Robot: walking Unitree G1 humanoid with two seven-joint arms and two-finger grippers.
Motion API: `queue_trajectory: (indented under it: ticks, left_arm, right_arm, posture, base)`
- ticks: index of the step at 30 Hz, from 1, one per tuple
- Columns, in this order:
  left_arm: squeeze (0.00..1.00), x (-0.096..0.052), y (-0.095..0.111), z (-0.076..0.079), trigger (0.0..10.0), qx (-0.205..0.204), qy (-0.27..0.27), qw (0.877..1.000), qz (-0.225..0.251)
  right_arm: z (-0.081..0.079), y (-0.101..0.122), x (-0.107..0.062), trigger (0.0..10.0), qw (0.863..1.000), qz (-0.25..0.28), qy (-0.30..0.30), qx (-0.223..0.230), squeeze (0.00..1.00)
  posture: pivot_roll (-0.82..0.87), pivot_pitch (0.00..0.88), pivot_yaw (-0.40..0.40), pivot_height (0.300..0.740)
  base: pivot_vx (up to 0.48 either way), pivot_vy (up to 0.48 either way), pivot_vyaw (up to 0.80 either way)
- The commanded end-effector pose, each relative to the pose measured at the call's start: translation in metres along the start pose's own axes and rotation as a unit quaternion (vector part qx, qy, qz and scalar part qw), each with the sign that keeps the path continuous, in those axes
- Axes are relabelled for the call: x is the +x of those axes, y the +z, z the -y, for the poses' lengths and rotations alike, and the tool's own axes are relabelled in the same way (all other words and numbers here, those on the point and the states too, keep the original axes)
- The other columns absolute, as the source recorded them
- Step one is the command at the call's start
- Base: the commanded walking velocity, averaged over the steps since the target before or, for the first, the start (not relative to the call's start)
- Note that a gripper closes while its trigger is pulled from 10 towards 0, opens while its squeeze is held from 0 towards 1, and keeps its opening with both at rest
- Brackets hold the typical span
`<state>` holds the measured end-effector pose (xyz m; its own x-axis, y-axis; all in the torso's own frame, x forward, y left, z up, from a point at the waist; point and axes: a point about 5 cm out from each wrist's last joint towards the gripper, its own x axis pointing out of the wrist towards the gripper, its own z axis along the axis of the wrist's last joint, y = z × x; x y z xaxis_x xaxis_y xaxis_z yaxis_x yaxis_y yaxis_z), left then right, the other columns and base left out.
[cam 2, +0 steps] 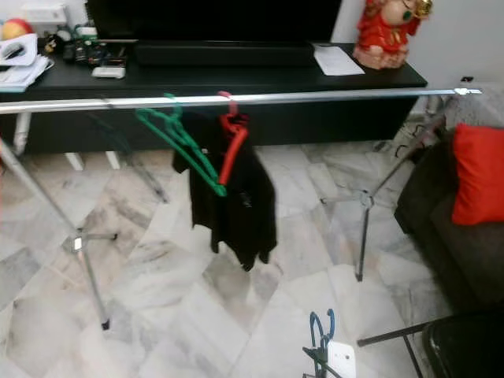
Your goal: Hang hanger
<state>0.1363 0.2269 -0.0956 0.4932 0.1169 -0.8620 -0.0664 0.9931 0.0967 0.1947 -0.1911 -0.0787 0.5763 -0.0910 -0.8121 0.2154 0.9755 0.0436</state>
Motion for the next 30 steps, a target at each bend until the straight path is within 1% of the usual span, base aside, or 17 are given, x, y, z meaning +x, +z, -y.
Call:
queue_trajectory:
  ticks: [1,5,14,30]
  left_arm:
    - [0.0,-0.0028,-0.018,0.0057,10.0,-0.004,-0.011,1.0,-0.029]
    - [0.0,-0.0025,-0.0161,0.0047,10.0,-0.017,-0.009,1.0,-0.025]
    - [0.0,-0.0024,-0.0152,0.0032,10.0,-0.015,-0.007,1.0,-0.024]
    - [0.0,-0.0027,-0.0167,0.0038,10.0,-0.003,-0.012,1.0,-0.028]
  right_arm:
    - [-0.0015,-0.0019,-0.0002,10.0,1.0,-0.002,0.001,0.0,0.0]
    - [-0.0004,-0.0019,-0.0002,10.0,1.0,-0.002,-0.002,0.002,0.0]
    - [0.0005,-0.0022,-0.0004,10.0,1.0,0.0,-0.004,0.007,0.0]
    - [-0.0011,-0.0046,-0.0007,10.0,1.0,0.0,0.001,-0.005,0.0]
  posture:
    - [0.02,0.187,-0.081,0.74]
    - [0.02,0.182,-0.081,0.74]
    - [0.02,0.163,-0.077,0.74]
    - [0.02,0.134,-0.072,0.74]
  base:
    - [0.0,0.0,0.0]
    - [0.0,0.0,0.0]
    - [0.0,0.0,0.0]
    - [0.367,0.0,0.0]
